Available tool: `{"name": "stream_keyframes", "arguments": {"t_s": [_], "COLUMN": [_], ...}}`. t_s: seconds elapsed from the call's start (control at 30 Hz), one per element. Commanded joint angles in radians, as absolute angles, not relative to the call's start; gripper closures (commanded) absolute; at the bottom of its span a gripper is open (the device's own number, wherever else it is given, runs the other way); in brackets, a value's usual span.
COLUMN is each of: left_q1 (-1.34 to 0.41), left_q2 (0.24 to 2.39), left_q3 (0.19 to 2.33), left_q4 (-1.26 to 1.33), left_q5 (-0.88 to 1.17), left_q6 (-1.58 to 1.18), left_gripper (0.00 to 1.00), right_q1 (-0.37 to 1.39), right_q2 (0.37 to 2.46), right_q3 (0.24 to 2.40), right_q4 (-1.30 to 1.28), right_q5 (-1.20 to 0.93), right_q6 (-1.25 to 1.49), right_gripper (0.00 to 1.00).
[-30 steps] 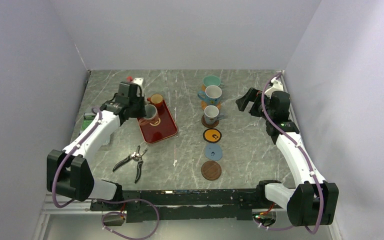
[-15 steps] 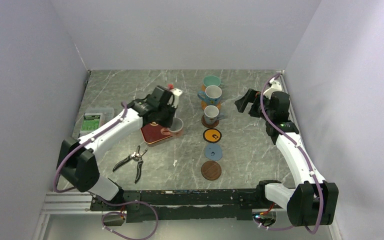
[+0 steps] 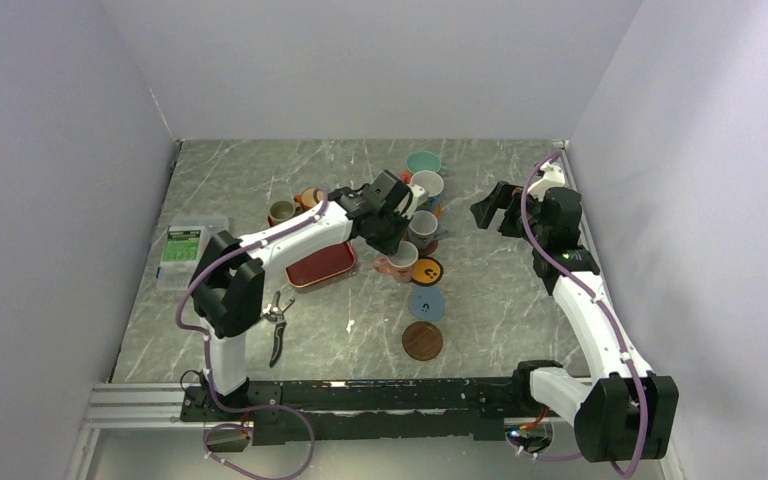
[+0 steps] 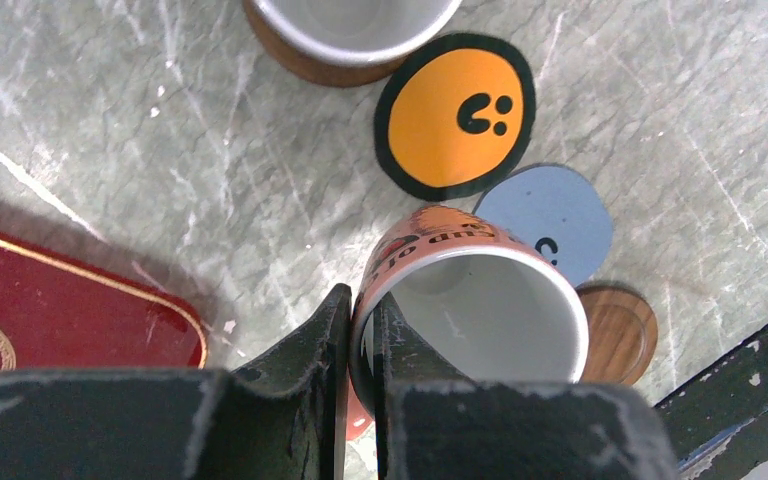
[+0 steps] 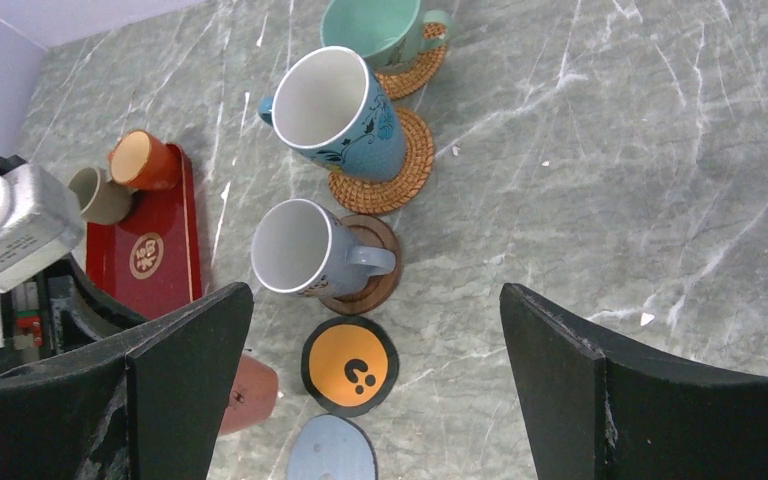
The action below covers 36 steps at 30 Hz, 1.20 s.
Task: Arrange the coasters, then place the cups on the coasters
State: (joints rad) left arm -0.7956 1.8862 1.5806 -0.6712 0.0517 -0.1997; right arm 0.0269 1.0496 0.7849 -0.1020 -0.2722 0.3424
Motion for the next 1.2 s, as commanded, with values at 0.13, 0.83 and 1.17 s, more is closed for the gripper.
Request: {"name": "stream_keyframes", "arguments": {"t_s": [0.13,0.83,1.17], "left_q1": [-0.828,-0.840,-0.840], "left_q2": [1.957,2.027,2.056], "left_q3": [1.721,1.757,1.786], "left_q4": [-0.682,-0.617,-0.613], "left_q5": [0.081,0.078,0.083], "left_q6": [-0.190,-0.257,-0.270], "left_gripper": [0.97,0.97,0.97], "right_q1": [0.023,0.023,0.023], "right_q2": [1.022,1.026,1.021], "right_q3": [0.777,0.775,0.772], "right_q4": [-0.040,-0.038,-0.039], "right_q5": [-0.283,-0.290,-0.291], "right_q6": [0.325,0.324,0.324], "right_gripper": [0.00,0.00,0.00]}}
